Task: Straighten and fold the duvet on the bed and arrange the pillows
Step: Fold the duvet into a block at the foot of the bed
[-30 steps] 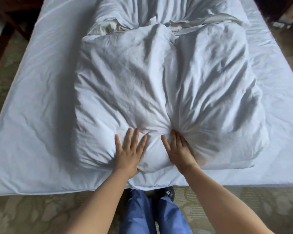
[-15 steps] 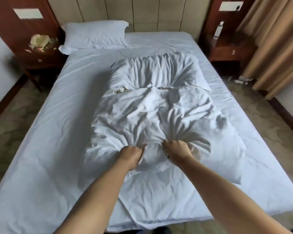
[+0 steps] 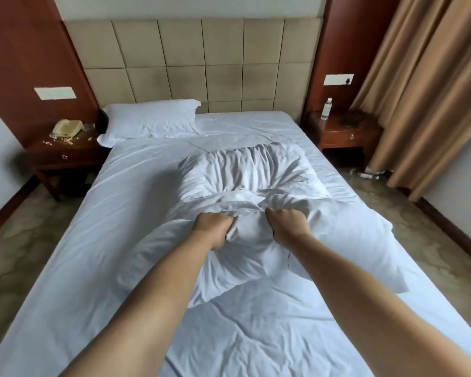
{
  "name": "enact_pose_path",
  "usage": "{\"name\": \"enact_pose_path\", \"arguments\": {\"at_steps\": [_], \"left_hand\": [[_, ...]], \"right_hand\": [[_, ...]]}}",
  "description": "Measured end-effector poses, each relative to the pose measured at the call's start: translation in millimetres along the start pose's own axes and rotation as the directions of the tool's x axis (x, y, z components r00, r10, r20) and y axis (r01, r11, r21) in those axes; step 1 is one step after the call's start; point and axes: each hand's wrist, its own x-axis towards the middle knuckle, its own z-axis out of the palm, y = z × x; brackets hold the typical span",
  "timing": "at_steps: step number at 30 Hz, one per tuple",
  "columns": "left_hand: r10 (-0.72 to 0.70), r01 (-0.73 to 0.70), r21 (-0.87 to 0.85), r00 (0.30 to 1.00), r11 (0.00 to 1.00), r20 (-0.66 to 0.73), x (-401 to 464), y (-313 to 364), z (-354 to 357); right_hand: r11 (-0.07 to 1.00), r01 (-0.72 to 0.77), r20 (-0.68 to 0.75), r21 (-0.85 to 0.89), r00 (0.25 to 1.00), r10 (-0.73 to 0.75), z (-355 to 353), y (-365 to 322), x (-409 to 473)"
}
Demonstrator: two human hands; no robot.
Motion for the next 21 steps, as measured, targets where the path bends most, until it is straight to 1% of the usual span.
{"name": "enact_pose_path", "arguments": {"at_steps": [3, 5, 6, 7, 8, 9, 10, 12, 13, 14, 15, 16, 17, 18, 19, 20, 21], "left_hand": [[-0.018, 0.017, -0.019, 0.999, 1.000, -0.039, 24.9, -4.6, 4.7], [-0.028, 0.028, -0.028, 0.999, 0.999, -0.023, 43.6, -7.8, 8.5], [-0.038, 0.039, -0.050, 0.999, 0.998, 0.022, 50.0, -8.6, 9.4], [-0.038, 0.045, -0.065, 0.994, 0.997, 0.100, 55.7, -8.4, 12.8], [-0.017, 0.034, -0.081, 0.979, 0.996, 0.205, 57.9, -5.3, 17.5], [0.020, 0.016, -0.104, 0.943, 0.994, 0.331, 58.6, -0.6, 26.8], [0.060, 0.003, -0.137, 0.887, 0.991, 0.457, 56.1, 5.4, 38.7], [0.113, 0.036, -0.201, 0.723, 0.979, 0.682, 44.6, 22.1, 74.2], [0.133, 0.056, -0.222, 0.650, 0.973, 0.748, 35.5, 32.5, 95.4], [0.152, 0.066, -0.236, 0.594, 0.969, 0.790, 24.2, 43.3, 114.1], [0.163, 0.070, -0.240, 0.551, 0.968, 0.818, 12.9, 53.8, 131.9], [0.174, 0.064, -0.242, 0.524, 0.968, 0.834, 1.8, 63.0, 145.7], [0.191, 0.047, -0.248, 0.506, 0.968, 0.841, -6.2, 69.3, 157.1], [0.208, 0.036, -0.261, 0.508, 0.965, 0.836, -13.2, 72.0, 163.3], [0.207, 0.049, -0.278, 0.549, 0.959, 0.810, -16.6, 70.9, 168.4], [0.183, 0.081, -0.296, 0.624, 0.952, 0.760, -19.3, 67.4, 170.3], [0.141, 0.112, -0.304, 0.701, 0.946, 0.699, -21.8, 63.0, 169.2]], "right_hand": [[1.000, -0.020, 0.008, 0.001, 1.000, 0.020, 10.1, 8.0, 17.9], [0.999, -0.045, 0.036, 0.026, 0.998, 0.044, 15.7, 16.3, 32.4], [0.998, -0.055, 0.098, 0.040, 0.994, 0.051, 19.3, 20.7, 39.1], [0.997, -0.052, 0.192, 0.049, 0.980, 0.041, 25.6, 24.2, 44.9], [0.998, -0.027, 0.316, 0.051, 0.949, 0.009, 33.3, 25.7, 47.8], [0.998, 0.024, 0.458, 0.054, 0.887, -0.046, 43.7, 24.9, 47.9], [0.995, 0.079, 0.598, 0.068, 0.794, -0.104, 55.4, 20.7, 44.3], [0.983, 0.137, 0.805, 0.119, 0.566, -0.176, 82.4, 8.9, 27.5], [0.980, 0.154, 0.865, 0.127, 0.466, -0.185, 97.1, 3.3, 16.3], [0.978, 0.163, 0.902, 0.128, 0.391, -0.183, 110.7, -2.1, 3.9], [0.979, 0.151, 0.917, 0.140, 0.353, -0.185, 123.3, -7.1, -8.6], [0.980, 0.116, 0.917, 0.161, 0.349, -0.192, 132.9, -11.9, -20.3], [0.979, 0.059, 0.900, 0.197, 0.384, -0.204, 141.6, -16.6, -30.0], [0.973, -0.002, 0.872, 0.230, 0.445, -0.205, 145.7, -20.8, -37.9], [0.969, -0.029, 0.827, 0.243, 0.529, -0.192, 148.2, -24.1, -44.2], [0.972, -0.020, 0.767, 0.235, 0.618, -0.172, 149.3, -26.8, -48.5], [0.976, 0.008, 0.711, 0.218, 0.684, -0.165, 148.0, -29.5, -51.1]]}}
